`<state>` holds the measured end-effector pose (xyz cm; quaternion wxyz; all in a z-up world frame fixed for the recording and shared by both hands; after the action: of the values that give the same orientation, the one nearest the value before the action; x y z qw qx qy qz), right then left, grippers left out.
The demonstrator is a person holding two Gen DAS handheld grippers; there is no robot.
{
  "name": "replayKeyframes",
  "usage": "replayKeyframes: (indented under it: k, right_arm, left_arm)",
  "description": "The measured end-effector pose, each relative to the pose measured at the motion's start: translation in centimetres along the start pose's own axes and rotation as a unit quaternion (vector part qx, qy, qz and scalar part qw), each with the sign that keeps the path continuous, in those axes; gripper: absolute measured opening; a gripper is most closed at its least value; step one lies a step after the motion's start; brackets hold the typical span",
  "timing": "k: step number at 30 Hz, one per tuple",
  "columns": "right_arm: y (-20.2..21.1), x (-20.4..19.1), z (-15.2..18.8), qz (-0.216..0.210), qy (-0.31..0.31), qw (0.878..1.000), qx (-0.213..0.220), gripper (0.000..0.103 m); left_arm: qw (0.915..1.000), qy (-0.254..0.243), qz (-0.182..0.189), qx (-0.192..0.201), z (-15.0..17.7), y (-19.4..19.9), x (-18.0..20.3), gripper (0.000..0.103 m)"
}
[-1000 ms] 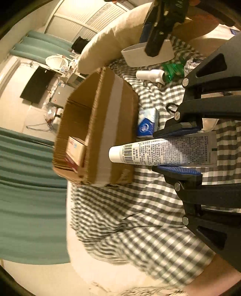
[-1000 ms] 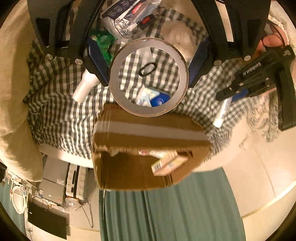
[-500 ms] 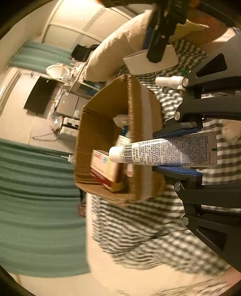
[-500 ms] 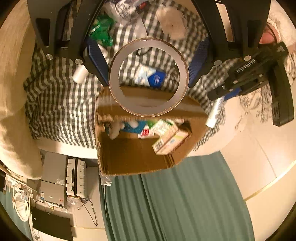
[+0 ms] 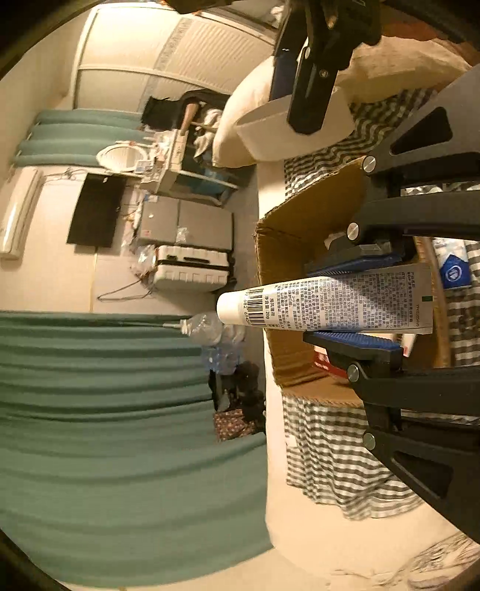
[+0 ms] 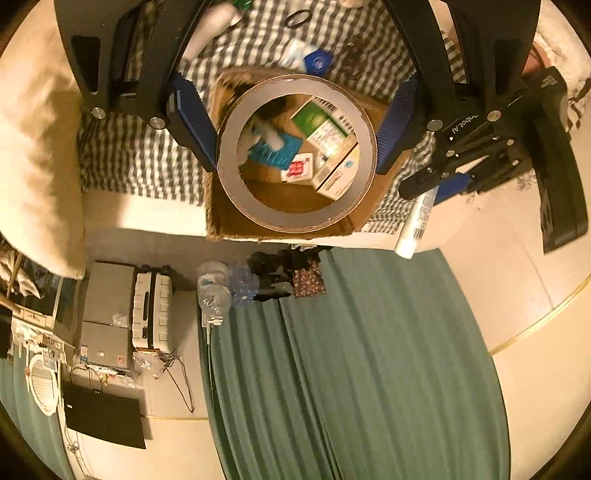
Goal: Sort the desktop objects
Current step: 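Carry the ointment tube and tape roll over the box and release them inside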
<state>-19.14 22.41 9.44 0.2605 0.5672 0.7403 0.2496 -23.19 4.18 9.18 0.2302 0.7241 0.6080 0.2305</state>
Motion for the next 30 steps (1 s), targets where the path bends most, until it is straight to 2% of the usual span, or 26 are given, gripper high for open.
replayKeyframes:
  k: [2, 6, 10, 14, 20, 22, 23, 25, 26, 27, 30]
  right_arm:
    - [-1.0, 0.5, -0.7, 0.005, 0.002, 1.0, -0.005, 0.082]
    - [-4.1, 1.8, -1.2, 0.007, -0.003, 1.0, -0.028, 0.082]
    - [-7.2, 2.7, -1.0, 0.009, -0.004, 0.999, -0.053, 0.082]
    - [-10.1, 3.2, -0.6, 0.001, -0.008, 0.998, -0.07, 0.082]
    - [-12.2, 3.1, -0.2, -0.006, -0.001, 0.997, -0.081, 0.082]
    - [-12.1, 3.0, -0.2, -0.008, -0.002, 0.997, -0.075, 0.083]
    - [-12.0, 2.9, -0.2, -0.008, -0.001, 0.997, -0.071, 0.083]
    - [-11.9, 2.9, -0.2, -0.002, 0.003, 0.998, -0.066, 0.087]
    - [-11.7, 2.8, -0.2, 0.005, 0.004, 0.998, -0.064, 0.089]
    - [-11.4, 2.9, -0.4, 0.01, 0.003, 0.998, -0.059, 0.089]
    - [-10.4, 3.1, -0.6, 0.005, -0.008, 0.999, -0.047, 0.089]
  left_arm:
    - [0.9999, -0.005, 0.004, -0.014, -0.5, -1.7, 0.4, 0.029]
    - [0.9977, 0.032, 0.021, -0.056, 0.6, -5.9, -0.1, 0.029]
    - [0.9957, 0.029, 0.012, -0.087, 2.1, -9.2, 0.0, 0.029]
    - [0.9932, 0.054, 0.038, -0.096, 2.8, -10.7, -1.1, 0.029]
    - [0.9908, 0.073, 0.034, -0.108, 3.8, -12.0, -2.6, 0.029]
    - [0.9925, 0.064, 0.029, -0.1, 3.6, -11.8, -2.4, 0.03]
    - [0.9936, 0.055, 0.023, -0.096, 3.5, -11.7, -2.2, 0.032]
    - [0.9939, 0.044, 0.015, -0.101, 3.2, -11.7, -1.8, 0.054]
    - [0.9939, 0.045, 0.013, -0.1, 3.2, -11.5, -1.8, 0.073]
    - [0.9946, 0.051, 0.01, -0.09, 3.1, -11.1, -2.0, 0.079]
    - [0.9939, 0.061, 0.012, -0.09, 3.1, -10.3, -2.4, 0.081]
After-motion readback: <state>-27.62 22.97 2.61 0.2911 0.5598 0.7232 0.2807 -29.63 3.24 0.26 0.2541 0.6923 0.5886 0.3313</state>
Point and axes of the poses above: each gripper's, at about its wrist camera, not at the fingertips, and y roughly against the way its jaws point, x to its right, z to its underside, the point moved 4 cm from there along -y, roughly the way its jaws point, and after that the axes turned 3 degrees about -x, right-handed, at the moved point
